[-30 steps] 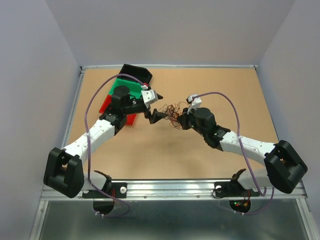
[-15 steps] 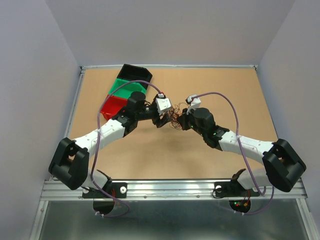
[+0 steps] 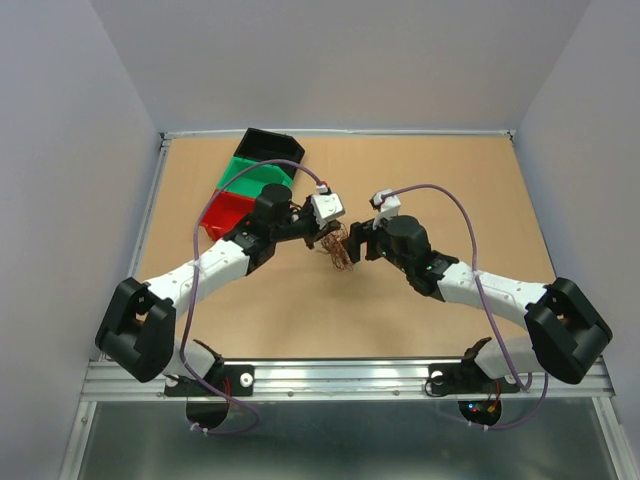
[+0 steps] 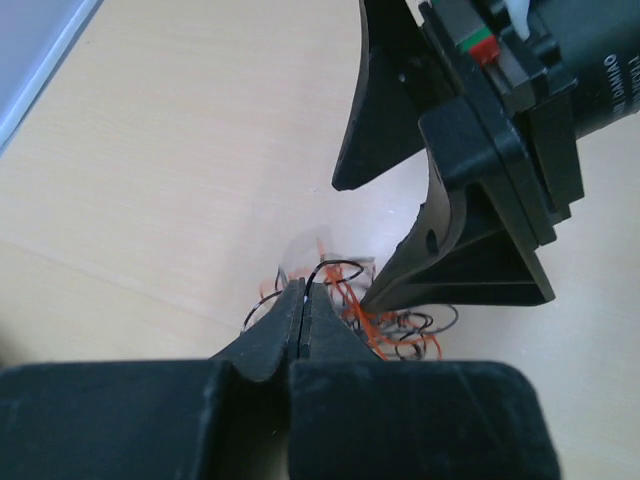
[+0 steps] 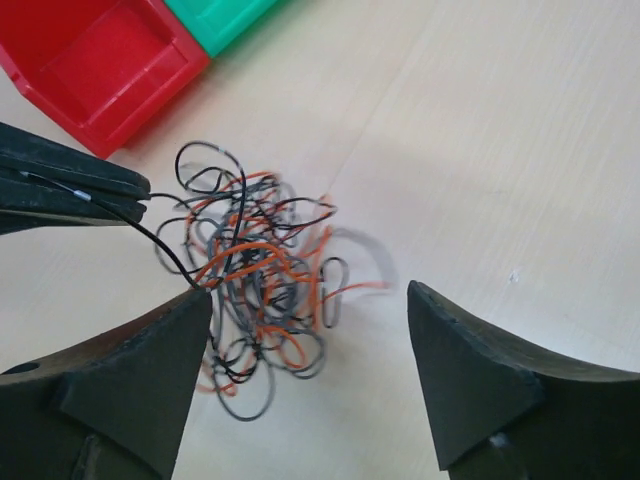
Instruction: Untangle the cables
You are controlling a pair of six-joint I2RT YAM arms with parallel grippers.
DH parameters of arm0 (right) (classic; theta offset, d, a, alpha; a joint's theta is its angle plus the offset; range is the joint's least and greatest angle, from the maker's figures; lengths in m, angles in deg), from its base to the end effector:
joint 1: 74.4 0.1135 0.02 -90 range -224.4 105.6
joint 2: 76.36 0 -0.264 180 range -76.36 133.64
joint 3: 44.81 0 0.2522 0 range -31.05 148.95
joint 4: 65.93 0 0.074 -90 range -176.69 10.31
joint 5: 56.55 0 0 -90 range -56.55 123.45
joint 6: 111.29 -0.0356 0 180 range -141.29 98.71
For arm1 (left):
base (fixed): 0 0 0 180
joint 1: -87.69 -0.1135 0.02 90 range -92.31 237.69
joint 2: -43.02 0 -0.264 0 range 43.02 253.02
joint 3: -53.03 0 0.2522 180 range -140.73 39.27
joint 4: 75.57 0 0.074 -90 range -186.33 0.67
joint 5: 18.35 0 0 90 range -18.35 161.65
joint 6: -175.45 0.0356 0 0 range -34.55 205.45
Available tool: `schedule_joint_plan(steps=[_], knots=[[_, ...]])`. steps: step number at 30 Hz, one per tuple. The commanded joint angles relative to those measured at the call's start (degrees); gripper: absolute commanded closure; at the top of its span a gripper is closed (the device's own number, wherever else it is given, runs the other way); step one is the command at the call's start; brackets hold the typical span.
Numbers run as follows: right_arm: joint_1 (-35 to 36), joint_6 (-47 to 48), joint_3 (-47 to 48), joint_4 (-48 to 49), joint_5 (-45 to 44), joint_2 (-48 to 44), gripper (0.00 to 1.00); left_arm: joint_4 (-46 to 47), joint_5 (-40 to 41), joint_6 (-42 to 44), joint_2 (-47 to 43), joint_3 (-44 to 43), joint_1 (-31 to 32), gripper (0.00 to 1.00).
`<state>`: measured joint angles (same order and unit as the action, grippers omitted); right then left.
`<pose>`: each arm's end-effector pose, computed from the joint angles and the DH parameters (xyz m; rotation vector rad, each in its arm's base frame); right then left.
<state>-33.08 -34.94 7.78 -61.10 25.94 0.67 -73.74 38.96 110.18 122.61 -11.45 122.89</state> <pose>0.2234 0.1902 0.2297 -0.3772 1.9077 0.5192 0.2479 -0.1984 0.2835 1.2358 1.3237 -0.6426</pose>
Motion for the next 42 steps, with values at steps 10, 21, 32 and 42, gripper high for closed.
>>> schedule_joint_plan(steps=[10, 21, 32, 42], knots=[[-0.10, 5.83, -4.73, 20.32, 16.82, -2.07, 0.13, -1.09, -3.00, -5.66, -2.51, -5.62, 0.13, 1.00], [-0.01, 6.00, -0.42, 31.06, 18.07, 11.37, 0.32, -2.23, -2.73, -17.51, -4.71, -16.83, -0.57, 1.00], [-0.27, 1.00, -4.19, 38.28, 1.55, 18.33, 0.81, -25.01, 25.54, -27.19, 10.66, -89.34, -6.54, 1.00], [-20.38, -29.93, -17.55, 27.64, -17.81, 7.35, 0.96, 0.14, 61.86, -27.27, -4.62, -65.91, -14.43, 1.00]])
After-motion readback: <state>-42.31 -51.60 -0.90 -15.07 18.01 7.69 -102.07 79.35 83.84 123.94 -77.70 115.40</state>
